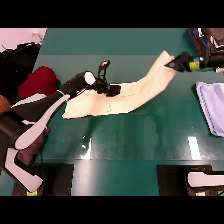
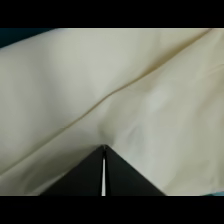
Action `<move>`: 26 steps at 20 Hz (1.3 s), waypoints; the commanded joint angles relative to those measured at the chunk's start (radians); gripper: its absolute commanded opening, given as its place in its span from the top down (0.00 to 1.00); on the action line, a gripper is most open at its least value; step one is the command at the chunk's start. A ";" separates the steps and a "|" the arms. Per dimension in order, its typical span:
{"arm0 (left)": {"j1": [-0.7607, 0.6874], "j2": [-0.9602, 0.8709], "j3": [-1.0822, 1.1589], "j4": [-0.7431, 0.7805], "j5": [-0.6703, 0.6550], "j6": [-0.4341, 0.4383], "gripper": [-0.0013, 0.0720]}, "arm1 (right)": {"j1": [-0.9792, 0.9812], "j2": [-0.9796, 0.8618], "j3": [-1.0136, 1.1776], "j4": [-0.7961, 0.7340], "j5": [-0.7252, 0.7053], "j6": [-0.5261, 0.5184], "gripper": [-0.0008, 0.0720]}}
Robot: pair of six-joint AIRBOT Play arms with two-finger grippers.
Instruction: Fold the shirts.
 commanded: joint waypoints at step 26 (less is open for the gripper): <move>0.615 0.507 0.256 0.312 -0.351 0.011 0.95 | 0.873 -0.330 0.334 0.009 -0.517 -0.133 0.32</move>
